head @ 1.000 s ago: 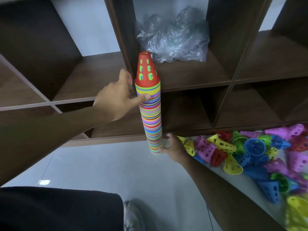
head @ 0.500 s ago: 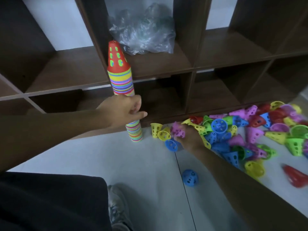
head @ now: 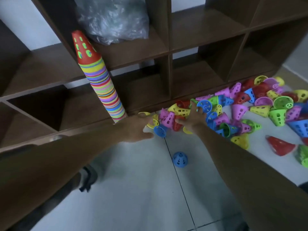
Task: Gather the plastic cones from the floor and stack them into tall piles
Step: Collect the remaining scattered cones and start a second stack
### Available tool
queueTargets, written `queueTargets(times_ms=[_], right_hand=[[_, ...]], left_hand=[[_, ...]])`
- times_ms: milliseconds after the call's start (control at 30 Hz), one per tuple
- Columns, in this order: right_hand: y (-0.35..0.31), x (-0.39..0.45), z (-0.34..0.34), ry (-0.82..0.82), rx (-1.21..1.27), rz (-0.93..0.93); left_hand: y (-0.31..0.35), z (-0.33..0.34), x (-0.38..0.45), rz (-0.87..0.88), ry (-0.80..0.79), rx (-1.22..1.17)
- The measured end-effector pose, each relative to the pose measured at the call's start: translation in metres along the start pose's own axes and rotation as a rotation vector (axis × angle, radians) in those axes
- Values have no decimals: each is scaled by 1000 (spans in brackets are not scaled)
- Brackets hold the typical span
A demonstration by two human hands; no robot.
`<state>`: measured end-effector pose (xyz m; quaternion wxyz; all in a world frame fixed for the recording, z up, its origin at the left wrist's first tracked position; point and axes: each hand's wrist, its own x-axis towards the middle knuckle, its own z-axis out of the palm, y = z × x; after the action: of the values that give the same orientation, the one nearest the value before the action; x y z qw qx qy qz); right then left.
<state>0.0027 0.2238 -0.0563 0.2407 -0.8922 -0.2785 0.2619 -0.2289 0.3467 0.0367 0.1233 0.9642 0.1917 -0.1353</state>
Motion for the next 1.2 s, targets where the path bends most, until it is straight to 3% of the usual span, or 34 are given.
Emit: queueTargets(times_ms=[100,300,533,767,933,1200], right_hand=[[8,17,6,8,-91,40],[32,46,15,116,-246,62],[45,77,21,51,-159,-24],[50,98,25,32,-107,40],[45,109,29,-21,-99,91],[43,128,39,-45,-123,156]], left_hand=[[-2,22,27,-46,49,-112],[-24,63,66,-145,-32,-213],[-35,82,116,-158,-12,-249],[-40,97,166,-175,-95,-368],[-41,105,197,-267,-61,-511],[-46,122,219,-264,-34,-611]])
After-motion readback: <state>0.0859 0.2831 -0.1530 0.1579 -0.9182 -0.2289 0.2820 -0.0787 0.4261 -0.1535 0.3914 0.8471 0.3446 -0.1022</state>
